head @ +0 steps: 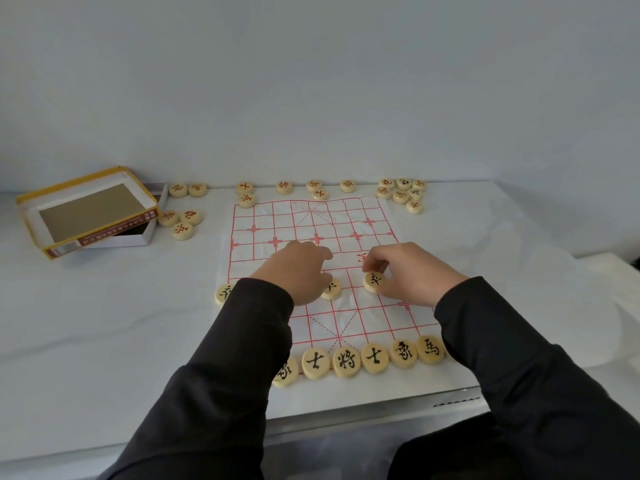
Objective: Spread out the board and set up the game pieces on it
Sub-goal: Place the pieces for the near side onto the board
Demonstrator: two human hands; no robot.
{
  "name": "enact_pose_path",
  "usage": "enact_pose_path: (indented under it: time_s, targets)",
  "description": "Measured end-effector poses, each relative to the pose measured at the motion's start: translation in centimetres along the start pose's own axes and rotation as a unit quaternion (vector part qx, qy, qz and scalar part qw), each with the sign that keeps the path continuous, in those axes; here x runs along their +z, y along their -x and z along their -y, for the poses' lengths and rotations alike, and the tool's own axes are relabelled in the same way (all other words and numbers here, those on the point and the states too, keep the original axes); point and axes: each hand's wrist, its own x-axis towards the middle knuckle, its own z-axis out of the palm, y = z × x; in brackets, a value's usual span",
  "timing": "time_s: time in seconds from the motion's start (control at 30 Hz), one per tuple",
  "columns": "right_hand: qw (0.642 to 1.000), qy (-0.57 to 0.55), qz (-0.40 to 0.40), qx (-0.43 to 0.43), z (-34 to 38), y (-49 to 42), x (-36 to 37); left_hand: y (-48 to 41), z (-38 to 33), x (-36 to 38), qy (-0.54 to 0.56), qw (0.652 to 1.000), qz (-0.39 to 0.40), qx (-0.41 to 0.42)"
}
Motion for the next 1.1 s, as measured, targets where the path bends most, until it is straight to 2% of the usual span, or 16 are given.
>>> enact_pose_path:
  time_s: [0.27, 0.43, 0.6, 0.8, 0.97, 1.1]
  targets:
    - [1.0, 0.014, 0.007, -0.003, 0.0, -0.2, 0.3, -0.4, 0.3, 0.4, -0.005, 1.0, 0.017, -0.004]
    - [1.0, 0.022, -0.002, -0.003, -0.2, -0.2, 0.3, -0.8, 0.4, 0.5, 0.006, 1.0, -0.014, 0.015]
    - [0.999, 0.007, -0.052, 0.007, -0.9, -0.4, 0.1, -1.4, 0.4, 0.8, -0.031, 0.996, -0.077, 0.036]
    - [0.993, -0.011, -0.117, 0.016, -1.4, -1.3, -0.5, -1.7, 0.0, 0.8, -0.031, 0.993, -0.107, 0.045]
    - [0.98, -0.051, -0.179, 0.076, -2.6, -2.8, -0.2, -1.6, -0.4, 0.9, -0.028, 0.993, -0.106, 0.05]
    - [0.953, -0.135, -0.218, 0.159, -4.5, -5.6, -0.1, -1.9, -0.7, 1.0, -0.017, 0.993, -0.101, 0.057]
